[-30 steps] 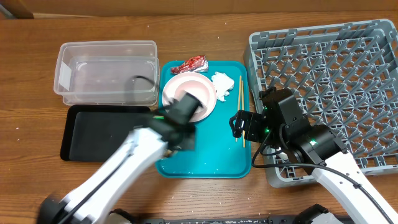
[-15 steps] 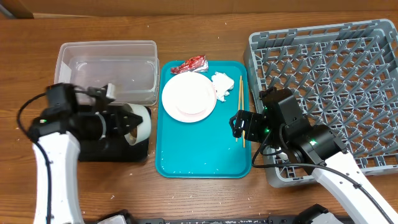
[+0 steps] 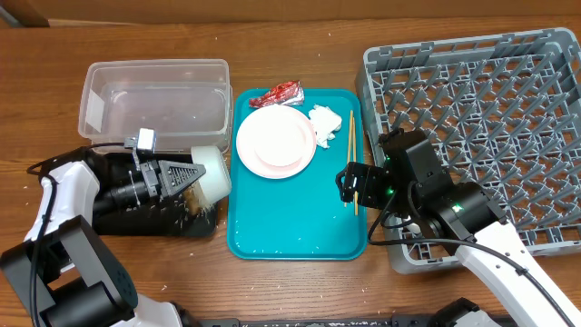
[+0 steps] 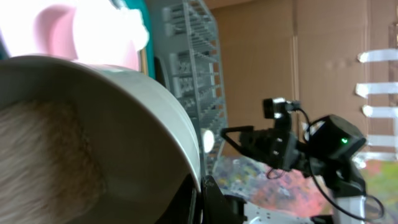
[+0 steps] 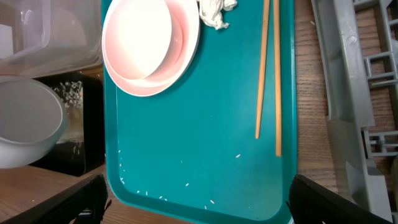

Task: Sort waste into correct bins and load items into the dishwasher
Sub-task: 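Tip the rice bowl over the black tray to dump scraps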

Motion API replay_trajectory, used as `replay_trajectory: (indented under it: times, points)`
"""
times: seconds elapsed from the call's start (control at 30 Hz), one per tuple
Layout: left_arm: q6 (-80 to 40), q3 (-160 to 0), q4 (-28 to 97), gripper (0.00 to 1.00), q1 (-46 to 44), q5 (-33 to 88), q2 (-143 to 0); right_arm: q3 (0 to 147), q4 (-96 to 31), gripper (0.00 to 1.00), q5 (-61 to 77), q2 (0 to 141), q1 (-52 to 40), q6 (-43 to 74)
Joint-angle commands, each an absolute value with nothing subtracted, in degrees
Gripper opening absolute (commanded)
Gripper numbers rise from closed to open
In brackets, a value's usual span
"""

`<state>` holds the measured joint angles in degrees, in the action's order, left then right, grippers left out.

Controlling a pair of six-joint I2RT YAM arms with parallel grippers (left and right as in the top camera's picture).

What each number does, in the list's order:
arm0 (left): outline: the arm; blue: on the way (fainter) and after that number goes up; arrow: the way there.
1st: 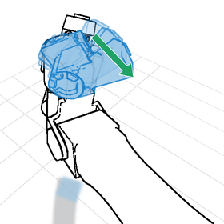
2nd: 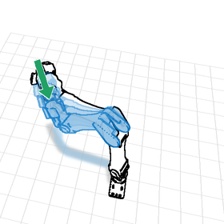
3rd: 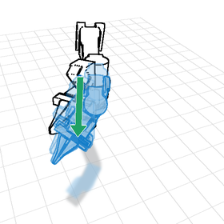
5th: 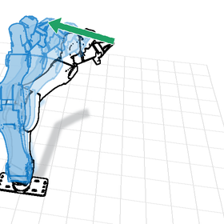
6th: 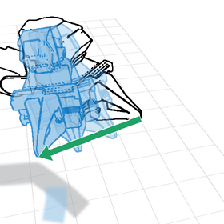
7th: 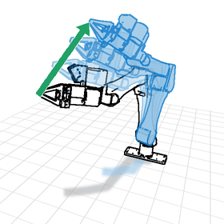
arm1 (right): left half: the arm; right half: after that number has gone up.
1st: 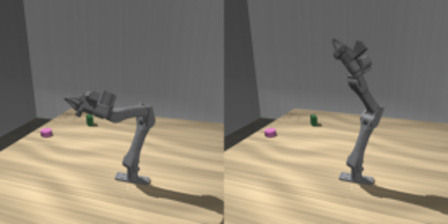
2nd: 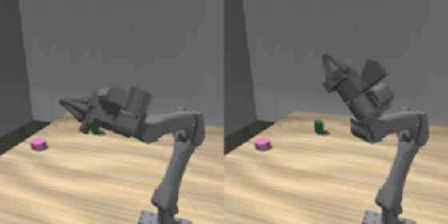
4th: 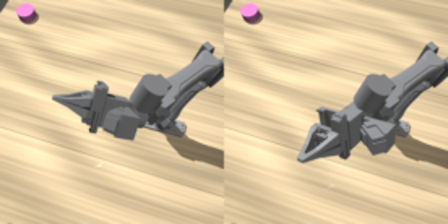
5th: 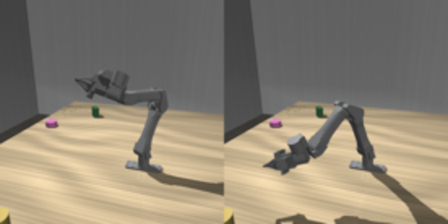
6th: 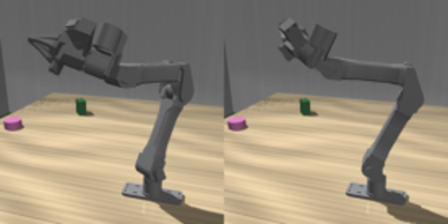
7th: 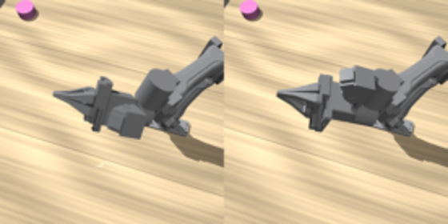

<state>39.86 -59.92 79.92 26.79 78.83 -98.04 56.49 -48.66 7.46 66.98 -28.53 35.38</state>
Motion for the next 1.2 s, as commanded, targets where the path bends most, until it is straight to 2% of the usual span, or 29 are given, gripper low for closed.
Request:
replay_trajectory:
  times: [0.0,0.3,0.47,0.57,0.9,1.0,1.1,1.17]
  points:
    - [54.2,-60.0,82.9,0.04,28.5,83.1,-98.4,57.7,-48.5,0.95,7.1,66.6,-28.3,35.6]
    - [55.0,-59.9,82.3,0.04,36.5,79.5,-98.6,57.7,-48.4,0.95,7.1,66.6,-28.3,35.6]
    - [56.3,-59.2,83.4,0.04,36.4,79.5,-98.6,57.7,-48.3,0.95,7.1,66.6,-28.3,35.6]
    - [61.4,-58.9,84.8,0.04,36.5,79.5,-98.6,57.7,-48.3,0.95,7.3,66.6,-28.3,35.7]
    - [63.9,-57.2,83.3,0.05,36.4,83.5,-98.7,57.7,-48.3,0.96,7.7,66.6,-28.3,35.7]
    - [56.2,-57.2,81.8,0.04,36.5,86.3,-98.7,57.7,-48.3,0.96,7.7,66.6,-28.3,35.7]
    - [65.3,-57.2,84.0,0.04,36.2,87.7,-98.6,57.7,-48.3,0.96,7.8,66.6,-28.3,35.7]
    - [61.6,-57.1,82.5,0.04,36.3,86.7,-98.7,57.7,-48.3,0.96,7.8,66.6,-28.3,35.7]
